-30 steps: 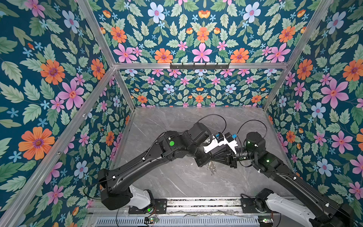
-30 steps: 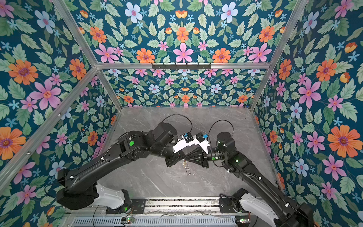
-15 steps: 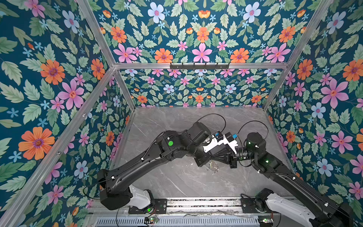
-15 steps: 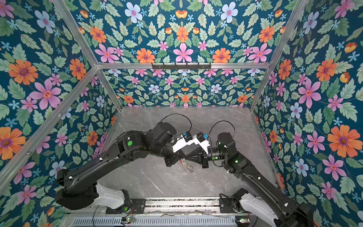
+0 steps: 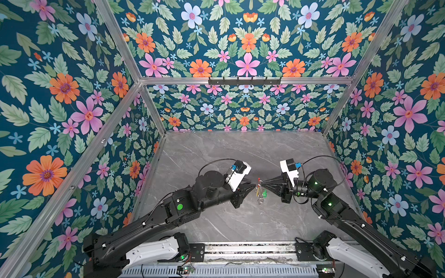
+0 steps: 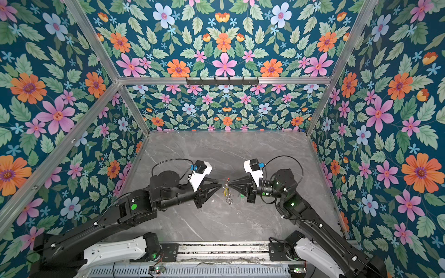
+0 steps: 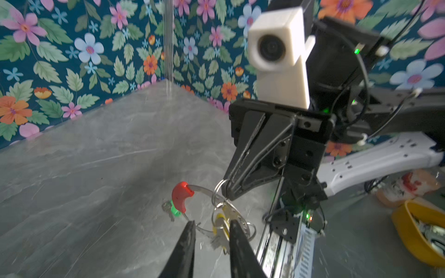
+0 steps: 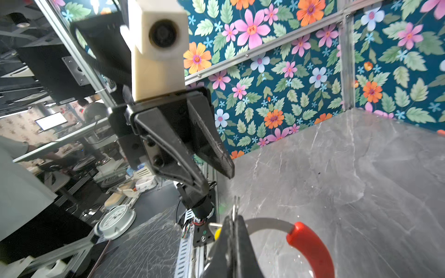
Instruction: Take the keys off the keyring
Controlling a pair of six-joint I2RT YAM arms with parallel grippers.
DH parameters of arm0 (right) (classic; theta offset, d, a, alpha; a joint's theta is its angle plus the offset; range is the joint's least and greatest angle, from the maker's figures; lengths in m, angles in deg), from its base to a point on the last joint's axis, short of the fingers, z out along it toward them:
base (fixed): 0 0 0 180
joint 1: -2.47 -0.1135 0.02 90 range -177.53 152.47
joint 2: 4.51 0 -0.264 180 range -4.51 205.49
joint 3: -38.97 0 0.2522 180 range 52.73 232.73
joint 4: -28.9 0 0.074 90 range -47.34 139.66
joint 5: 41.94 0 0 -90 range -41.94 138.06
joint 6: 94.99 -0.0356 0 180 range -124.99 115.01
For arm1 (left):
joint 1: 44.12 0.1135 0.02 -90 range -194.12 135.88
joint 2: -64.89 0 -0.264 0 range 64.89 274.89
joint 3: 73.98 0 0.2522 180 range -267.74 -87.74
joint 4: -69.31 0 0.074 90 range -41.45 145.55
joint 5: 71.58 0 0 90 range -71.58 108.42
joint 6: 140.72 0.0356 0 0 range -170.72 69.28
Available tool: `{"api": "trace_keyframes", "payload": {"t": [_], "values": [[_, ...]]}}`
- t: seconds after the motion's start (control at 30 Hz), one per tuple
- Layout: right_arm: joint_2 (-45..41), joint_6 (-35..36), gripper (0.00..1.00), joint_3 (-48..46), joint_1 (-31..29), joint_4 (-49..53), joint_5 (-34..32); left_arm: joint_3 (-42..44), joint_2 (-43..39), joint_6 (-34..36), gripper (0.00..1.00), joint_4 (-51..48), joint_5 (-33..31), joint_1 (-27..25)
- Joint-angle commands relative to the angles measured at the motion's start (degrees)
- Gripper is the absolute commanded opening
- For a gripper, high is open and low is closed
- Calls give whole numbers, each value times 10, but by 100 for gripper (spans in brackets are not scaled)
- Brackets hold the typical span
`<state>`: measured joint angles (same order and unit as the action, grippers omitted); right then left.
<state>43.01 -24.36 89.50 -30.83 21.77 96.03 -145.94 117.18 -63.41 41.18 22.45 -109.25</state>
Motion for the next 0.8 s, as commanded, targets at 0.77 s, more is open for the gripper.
{"api": "trace_keyframes", "payload": {"t": [0.77], "values": [[-18,-50,0,4,-1,-96,-44,121,15,-37,17,295,56,1]]}}
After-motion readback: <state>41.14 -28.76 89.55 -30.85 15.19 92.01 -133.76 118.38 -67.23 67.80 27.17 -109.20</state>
